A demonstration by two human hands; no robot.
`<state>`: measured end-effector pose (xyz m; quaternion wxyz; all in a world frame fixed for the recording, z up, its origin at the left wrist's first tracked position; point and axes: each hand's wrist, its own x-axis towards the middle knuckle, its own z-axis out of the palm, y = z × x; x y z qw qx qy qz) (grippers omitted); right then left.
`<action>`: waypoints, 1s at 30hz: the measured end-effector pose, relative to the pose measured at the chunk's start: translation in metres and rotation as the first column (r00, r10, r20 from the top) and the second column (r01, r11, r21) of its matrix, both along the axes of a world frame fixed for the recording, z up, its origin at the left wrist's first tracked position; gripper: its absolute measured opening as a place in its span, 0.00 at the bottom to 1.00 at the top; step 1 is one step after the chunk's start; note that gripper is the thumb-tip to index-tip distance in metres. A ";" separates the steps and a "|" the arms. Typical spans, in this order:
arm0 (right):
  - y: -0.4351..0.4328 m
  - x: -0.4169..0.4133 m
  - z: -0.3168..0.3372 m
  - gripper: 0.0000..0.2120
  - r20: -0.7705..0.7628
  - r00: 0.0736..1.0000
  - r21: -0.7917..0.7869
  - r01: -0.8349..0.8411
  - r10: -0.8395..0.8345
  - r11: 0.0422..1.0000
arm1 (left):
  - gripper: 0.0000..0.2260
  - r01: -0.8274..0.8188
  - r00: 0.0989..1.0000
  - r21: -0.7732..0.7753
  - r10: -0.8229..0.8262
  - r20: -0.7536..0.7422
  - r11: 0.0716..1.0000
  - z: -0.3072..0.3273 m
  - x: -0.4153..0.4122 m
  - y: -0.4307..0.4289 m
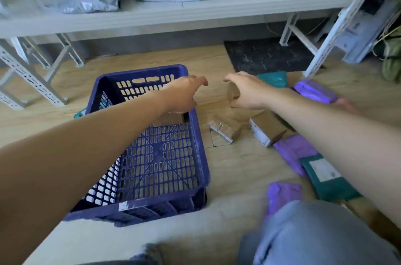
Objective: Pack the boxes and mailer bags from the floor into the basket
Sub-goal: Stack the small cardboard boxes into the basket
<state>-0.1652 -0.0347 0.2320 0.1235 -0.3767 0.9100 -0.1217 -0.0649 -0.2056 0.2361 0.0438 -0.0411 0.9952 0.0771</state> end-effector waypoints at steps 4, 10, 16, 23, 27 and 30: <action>0.037 0.000 -0.016 0.35 0.022 1.000 -0.004 0.021 -0.021 1.000 | 0.28 0.050 0.995 0.014 -0.051 0.084 0.999 -0.009 -0.008 0.028; 0.071 -0.009 -0.062 0.36 0.118 0.990 -0.042 0.086 -0.081 0.995 | 0.31 0.114 0.978 -0.013 -0.110 0.176 0.993 -0.045 -0.036 0.047; 0.078 -0.028 -0.130 0.35 0.230 0.964 -0.147 0.170 -0.134 0.974 | 0.35 0.198 0.942 -0.187 -0.135 0.307 0.962 -0.100 -0.076 0.051; 0.062 -0.058 -0.215 0.32 0.215 0.958 -0.222 0.239 -0.191 0.945 | 0.34 0.185 0.924 -0.208 -0.098 0.371 0.961 -0.168 -0.126 0.046; 0.045 -0.069 -0.255 0.32 0.180 0.963 -0.214 0.238 -0.201 0.947 | 0.35 0.129 0.915 -0.245 -0.020 0.403 0.961 -0.207 -0.152 0.035; 0.033 -0.074 -0.274 0.33 0.176 0.962 -0.191 0.242 -0.209 0.951 | 0.33 0.090 0.906 -0.299 0.046 0.420 0.950 -0.231 -0.165 0.026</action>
